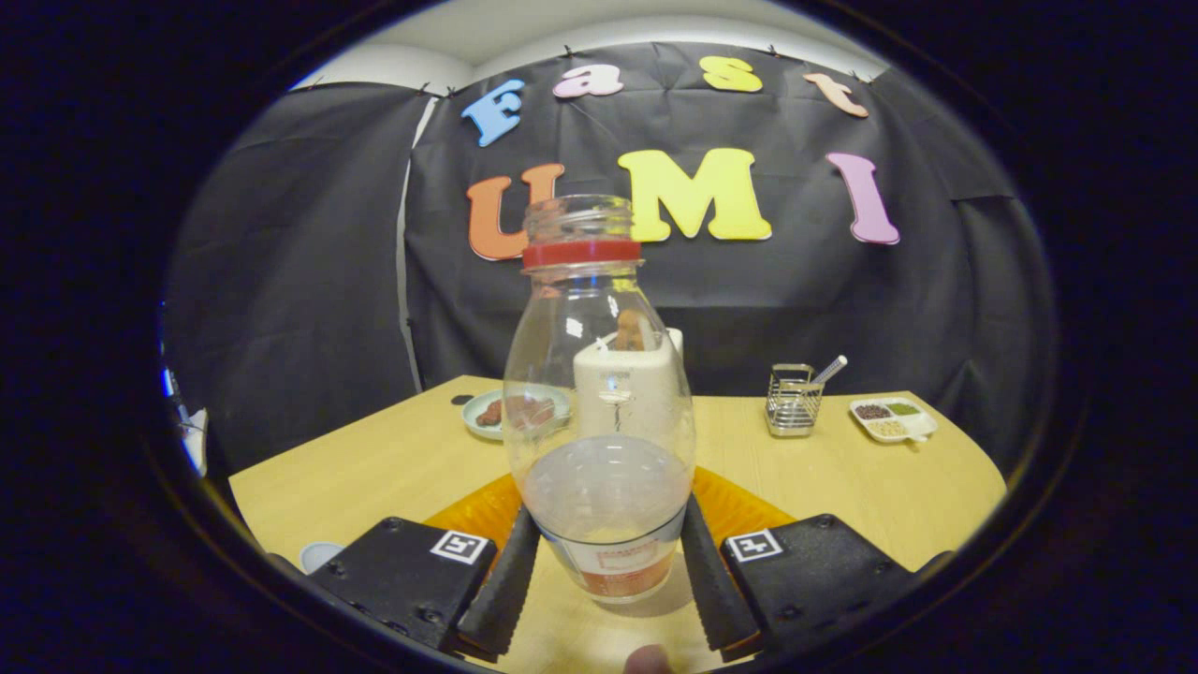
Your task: Take the bottle from table, then pour the juice into the cup, finally place the bottle on the coaster
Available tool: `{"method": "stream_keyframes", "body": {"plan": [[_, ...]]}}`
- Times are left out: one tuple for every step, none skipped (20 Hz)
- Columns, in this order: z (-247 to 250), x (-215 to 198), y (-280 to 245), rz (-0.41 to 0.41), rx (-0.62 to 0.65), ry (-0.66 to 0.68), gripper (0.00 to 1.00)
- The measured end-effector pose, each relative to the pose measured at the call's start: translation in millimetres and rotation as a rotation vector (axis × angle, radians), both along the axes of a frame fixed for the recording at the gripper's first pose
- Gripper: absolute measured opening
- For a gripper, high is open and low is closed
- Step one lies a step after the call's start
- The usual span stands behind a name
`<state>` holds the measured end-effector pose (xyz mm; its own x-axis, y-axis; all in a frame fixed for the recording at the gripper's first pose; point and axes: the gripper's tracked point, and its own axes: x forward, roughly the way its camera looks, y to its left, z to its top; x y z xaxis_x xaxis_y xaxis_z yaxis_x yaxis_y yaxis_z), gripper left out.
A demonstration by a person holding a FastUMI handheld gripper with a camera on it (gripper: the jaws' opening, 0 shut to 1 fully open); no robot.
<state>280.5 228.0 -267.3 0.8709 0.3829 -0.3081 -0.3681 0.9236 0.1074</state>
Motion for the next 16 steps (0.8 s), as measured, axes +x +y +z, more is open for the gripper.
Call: {"method": "stream_keyframes", "body": {"plan": [[-9,4,-1,-0.006,-0.006,0.012,0.78],[-16,7,-5,-0.014,-0.018,0.02,0.78],[-21,9,-5,-0.02,-0.024,0.026,0.78],[-25,13,-7,-0.027,-0.032,0.032,0.78],[-28,14,-8,-0.028,-0.032,0.037,0.78],[-31,15,-6,-0.025,-0.03,0.046,0.78],[-33,16,-6,-0.024,-0.031,0.05,0.78],[-35,17,-6,-0.025,-0.036,0.049,0.78],[-36,17,-6,-0.027,-0.042,0.046,0.79],[-39,18,-6,-0.026,-0.051,0.047,0.79],[-42,19,-5,-0.023,-0.051,0.048,0.8],[-43,18,-5,-0.023,-0.056,0.056,0.81],[-42,18,-6,-0.025,-0.048,0.047,0.81],[-42,18,-6,-0.025,-0.049,0.048,0.82],[-43,18,-7,-0.027,-0.053,0.046,0.83],[-45,20,-9,-0.033,-0.061,0.048,0.83]]}}
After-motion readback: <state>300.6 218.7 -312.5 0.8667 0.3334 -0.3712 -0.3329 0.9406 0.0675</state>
